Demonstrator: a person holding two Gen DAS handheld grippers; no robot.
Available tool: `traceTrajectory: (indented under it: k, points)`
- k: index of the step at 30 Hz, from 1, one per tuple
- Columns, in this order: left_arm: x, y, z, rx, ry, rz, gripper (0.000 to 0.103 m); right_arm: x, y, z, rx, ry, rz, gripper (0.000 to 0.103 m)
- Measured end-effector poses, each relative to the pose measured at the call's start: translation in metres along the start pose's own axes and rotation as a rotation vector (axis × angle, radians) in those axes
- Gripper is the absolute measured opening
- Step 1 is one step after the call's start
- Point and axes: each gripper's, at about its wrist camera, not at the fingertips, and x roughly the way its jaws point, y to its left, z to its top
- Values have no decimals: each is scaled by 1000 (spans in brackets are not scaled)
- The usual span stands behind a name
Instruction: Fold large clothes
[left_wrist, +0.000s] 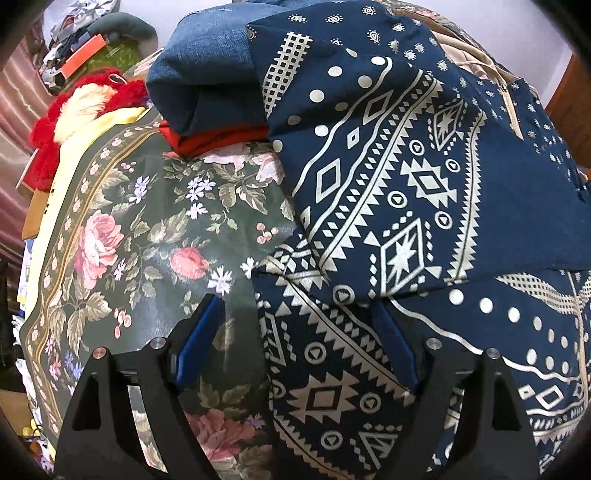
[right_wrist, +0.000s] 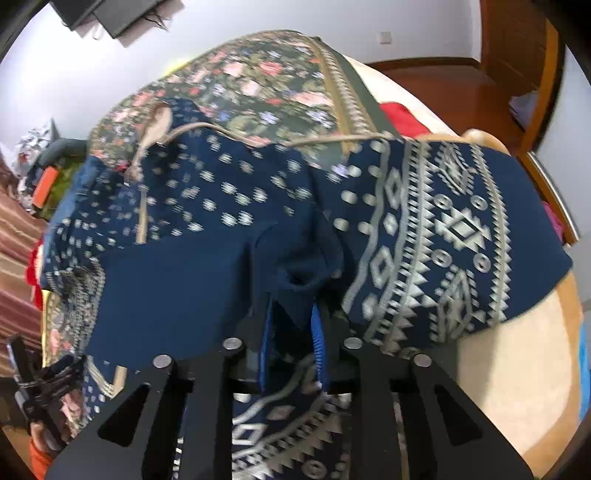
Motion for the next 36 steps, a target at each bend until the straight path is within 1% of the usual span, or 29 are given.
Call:
traceTrajectory:
  k: [2,3,6,7,8,11,13,15,19,20,23,25,28,32,36]
  points:
    - [-6,1,-3,-2,4,-16,82,-3,-5,-2,4,12,-3,41]
    - [-11,1,-4,0,0,-22,82,-6,-7,-3,8,14,2,44]
    - [-28,-1,-8,10,-21,-32,82,-22,-12,-4,5,-3,17,46]
    - [-34,-2,-8,14,-30,-37,82,-28,-13,-4,0,-10,20,48]
    - [-42,-4,-8,20,-41,-44,82,-34,-13,-3,-6,-18,22,53]
    - [-67,-14,-3,42,-86,-55,82,-59,-17,0,-25,-82,25,62]
    - [-85,-22,1,57,-124,-66,82,-82,-22,3,-34,-143,25,64]
    - [-103,-32,8,73,-167,-84,82,-99,-27,7,-31,-188,30,65]
    - [-137,-58,23,110,-248,-131,82,-128,-46,14,8,-263,40,74]
    - [-144,-65,28,120,-267,-148,82,-131,-49,14,18,-274,38,77]
    - [-156,-83,39,137,-304,-201,85,-141,-70,13,62,-306,23,80]
    - [-158,-95,48,145,-316,-232,88,-140,-85,13,95,-307,7,81]
    - [-154,-119,56,161,-312,-274,89,-128,-114,12,171,-273,-7,81]
    - [-139,-148,61,194,-275,-296,89,-101,-155,5,304,-184,27,81]
    - [-124,-169,61,217,-233,-321,89,-70,-189,0,426,-108,52,81]
